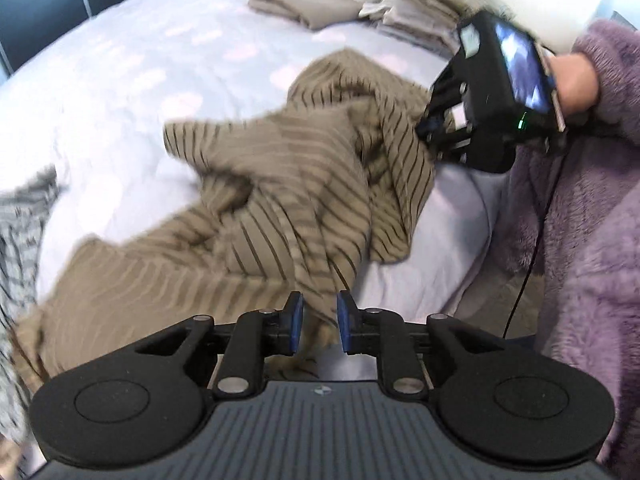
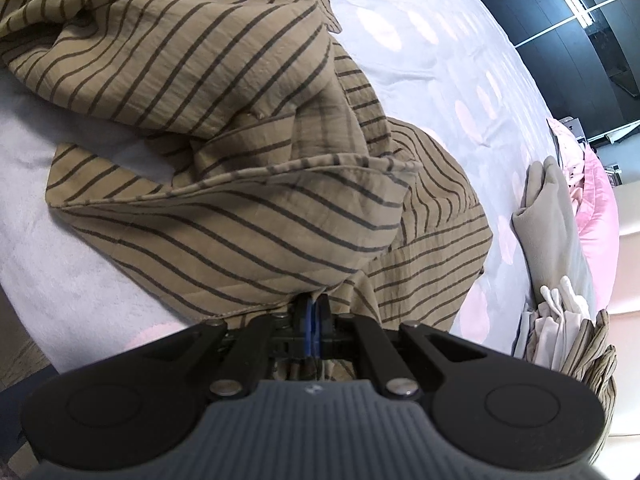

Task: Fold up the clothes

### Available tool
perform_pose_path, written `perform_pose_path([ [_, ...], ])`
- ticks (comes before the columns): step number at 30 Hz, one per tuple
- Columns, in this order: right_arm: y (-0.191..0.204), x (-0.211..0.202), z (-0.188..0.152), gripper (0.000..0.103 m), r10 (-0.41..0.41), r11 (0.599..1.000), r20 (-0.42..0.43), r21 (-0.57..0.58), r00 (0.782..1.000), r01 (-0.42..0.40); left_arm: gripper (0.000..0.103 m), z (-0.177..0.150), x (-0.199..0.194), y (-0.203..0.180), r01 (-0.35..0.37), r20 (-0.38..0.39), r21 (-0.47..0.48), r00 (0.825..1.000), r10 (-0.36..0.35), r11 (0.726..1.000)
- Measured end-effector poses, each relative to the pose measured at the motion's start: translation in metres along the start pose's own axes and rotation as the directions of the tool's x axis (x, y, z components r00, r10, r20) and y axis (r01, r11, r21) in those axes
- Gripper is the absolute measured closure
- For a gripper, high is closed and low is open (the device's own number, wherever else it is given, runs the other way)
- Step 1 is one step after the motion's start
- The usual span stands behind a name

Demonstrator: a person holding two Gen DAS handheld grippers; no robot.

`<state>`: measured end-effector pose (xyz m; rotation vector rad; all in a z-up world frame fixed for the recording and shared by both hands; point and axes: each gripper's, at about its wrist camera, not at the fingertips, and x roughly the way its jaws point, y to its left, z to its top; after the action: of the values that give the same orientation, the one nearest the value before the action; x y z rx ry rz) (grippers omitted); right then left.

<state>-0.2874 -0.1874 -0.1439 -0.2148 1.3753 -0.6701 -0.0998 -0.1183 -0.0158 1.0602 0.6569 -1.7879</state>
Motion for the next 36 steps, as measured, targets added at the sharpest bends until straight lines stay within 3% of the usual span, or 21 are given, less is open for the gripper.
perform_pose_path([
  [4, 0.002, -0.006, 0.0, 0.101, 0.001, 1.0, 0.002, 0.0, 1.0, -0.001, 0.075, 0.013, -0.01, 0.01, -0.08, 0.022, 0.113, 0.997, 0.078, 0.99],
  [6, 0.004, -0.011, 0.0, 0.101, 0.002, 1.0, 0.006, 0.001, 1.0, -0.002, 0.057, 0.016, -0.004, 0.018, -0.095, 0.023, 0.178, 0.995, 0.093, 0.979],
  [7, 0.005, -0.011, 0.001, 0.101, 0.003, 1.0, 0.008, 0.002, 1.0, -0.003, 0.054, 0.015, 0.002, 0.022, -0.102, 0.022, 0.203, 0.995, 0.1, 0.974],
  [10, 0.005, -0.009, -0.002, 0.101, 0.004, 1.0, 0.012, 0.002, 1.0, -0.004, 0.054, 0.011, 0.02, 0.034, -0.122, 0.013, 0.266, 0.992, 0.123, 0.956],
  [16, 0.012, -0.007, -0.009, 0.1, 0.008, 1.0, 0.018, -0.014, 1.0, -0.008, 0.055, -0.001, 0.055, 0.036, -0.034, -0.107, 0.37, 0.991, 0.079, 0.929],
  [19, 0.011, -0.006, -0.01, 0.1, 0.014, 1.0, 0.021, -0.008, 1.0, -0.014, 0.059, -0.007, 0.064, 0.029, -0.026, -0.123, 0.403, 0.989, 0.082, 0.915],
  [22, 0.009, -0.004, -0.008, 0.1, 0.022, 1.0, 0.02, -0.006, 1.0, -0.021, 0.072, -0.009, 0.071, 0.023, -0.033, -0.142, 0.407, 0.985, 0.099, 0.913],
  [24, 0.009, -0.002, -0.008, 0.1, 0.024, 1.0, 0.02, -0.011, 1.0, -0.024, 0.084, -0.01, 0.071, 0.021, -0.049, -0.139, 0.398, 0.984, 0.114, 0.916],
  [27, 0.003, 0.004, -0.006, 0.1, 0.026, 1.0, 0.023, -0.016, 0.999, -0.026, 0.093, -0.009, 0.063, 0.023, -0.077, -0.115, 0.353, 0.985, 0.125, 0.932],
  [31, 0.002, 0.005, -0.006, 0.1, 0.022, 1.0, 0.025, -0.019, 0.999, -0.022, 0.096, -0.012, 0.044, 0.028, -0.126, -0.073, 0.285, 0.986, 0.153, 0.95],
  [36, 0.003, 0.003, -0.005, 0.1, 0.016, 1.0, 0.025, -0.019, 1.0, -0.016, 0.099, -0.018, 0.015, 0.035, -0.182, -0.039, 0.241, 0.98, 0.197, 0.953],
])
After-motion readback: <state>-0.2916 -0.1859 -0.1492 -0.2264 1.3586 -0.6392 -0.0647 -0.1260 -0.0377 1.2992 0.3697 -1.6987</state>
